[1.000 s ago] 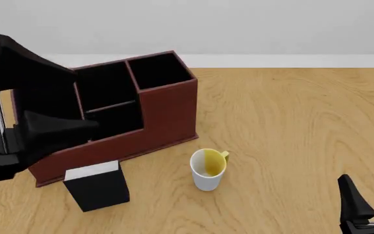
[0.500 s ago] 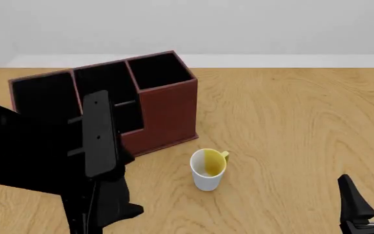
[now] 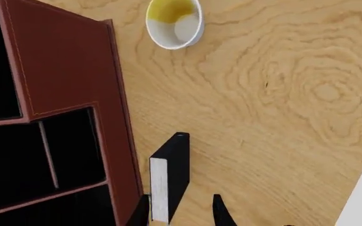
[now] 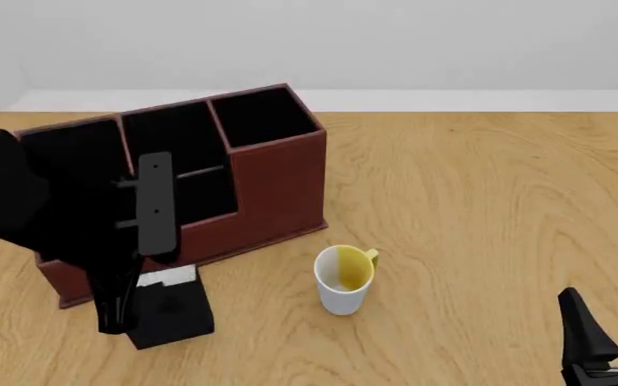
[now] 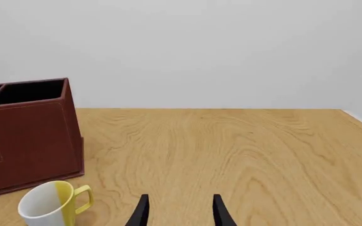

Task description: Pick up the book and place it in the front compartment of the caddy.

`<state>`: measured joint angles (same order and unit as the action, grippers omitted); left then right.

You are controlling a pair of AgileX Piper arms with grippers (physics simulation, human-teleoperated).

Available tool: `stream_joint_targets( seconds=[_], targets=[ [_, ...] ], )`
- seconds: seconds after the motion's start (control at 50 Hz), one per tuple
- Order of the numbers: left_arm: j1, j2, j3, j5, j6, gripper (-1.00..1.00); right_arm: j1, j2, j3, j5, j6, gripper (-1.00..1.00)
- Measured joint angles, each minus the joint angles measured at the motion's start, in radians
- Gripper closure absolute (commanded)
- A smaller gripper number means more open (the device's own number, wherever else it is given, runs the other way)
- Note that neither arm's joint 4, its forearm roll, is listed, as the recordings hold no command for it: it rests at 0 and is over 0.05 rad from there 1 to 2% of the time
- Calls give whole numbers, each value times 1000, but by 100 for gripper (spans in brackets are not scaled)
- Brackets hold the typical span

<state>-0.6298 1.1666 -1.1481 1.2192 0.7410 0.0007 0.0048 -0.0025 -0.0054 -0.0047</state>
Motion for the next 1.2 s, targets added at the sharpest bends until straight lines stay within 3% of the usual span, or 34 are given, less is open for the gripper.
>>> stream_joint_targets(
  seconds=[0.44,0.88,1.2],
  targets=[
    [195,8,34,1,208,-100,0,0,0,0,0,-100],
    [197,18,44,1,190,-100,0,0,0,0,0,-100],
    [246,21,46,1,228,-100,0,0,0,0,0,-100]
  ],
)
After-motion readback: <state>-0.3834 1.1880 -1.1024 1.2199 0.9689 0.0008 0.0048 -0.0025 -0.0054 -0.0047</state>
